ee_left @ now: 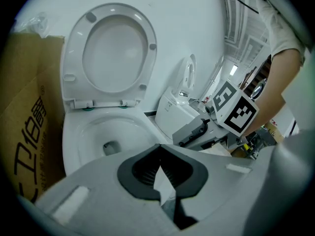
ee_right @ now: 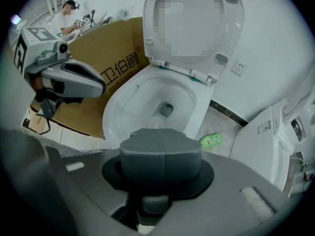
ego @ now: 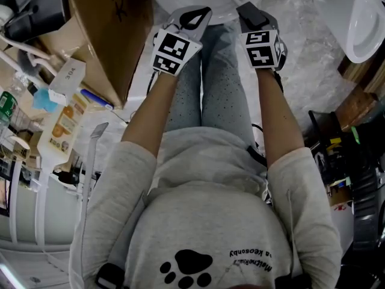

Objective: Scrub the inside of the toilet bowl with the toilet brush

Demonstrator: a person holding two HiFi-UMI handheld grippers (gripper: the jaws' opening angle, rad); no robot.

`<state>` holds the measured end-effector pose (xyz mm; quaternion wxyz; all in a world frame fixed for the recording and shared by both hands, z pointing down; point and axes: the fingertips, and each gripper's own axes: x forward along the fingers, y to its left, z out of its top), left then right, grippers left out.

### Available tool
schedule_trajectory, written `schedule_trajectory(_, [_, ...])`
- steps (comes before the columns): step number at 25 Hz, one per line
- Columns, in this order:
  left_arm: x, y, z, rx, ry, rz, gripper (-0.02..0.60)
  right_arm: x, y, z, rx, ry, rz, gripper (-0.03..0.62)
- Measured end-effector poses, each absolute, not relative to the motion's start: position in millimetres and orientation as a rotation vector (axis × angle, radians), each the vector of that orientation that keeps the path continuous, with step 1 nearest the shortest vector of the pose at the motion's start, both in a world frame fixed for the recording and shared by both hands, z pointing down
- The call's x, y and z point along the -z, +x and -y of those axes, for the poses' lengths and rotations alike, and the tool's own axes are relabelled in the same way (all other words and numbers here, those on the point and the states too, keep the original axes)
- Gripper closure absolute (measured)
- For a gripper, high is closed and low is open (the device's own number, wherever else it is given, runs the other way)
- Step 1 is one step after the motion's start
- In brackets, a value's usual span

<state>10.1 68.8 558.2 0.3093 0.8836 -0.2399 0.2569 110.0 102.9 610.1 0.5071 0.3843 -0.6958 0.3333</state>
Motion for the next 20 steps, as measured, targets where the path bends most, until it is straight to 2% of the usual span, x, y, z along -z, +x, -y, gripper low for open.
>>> schedule_trajectory(20, [-566,-12,-68,-0.674,2.290,0.685,0.583,-613,68,-100,-0.747,0.844,1.728,0.442])
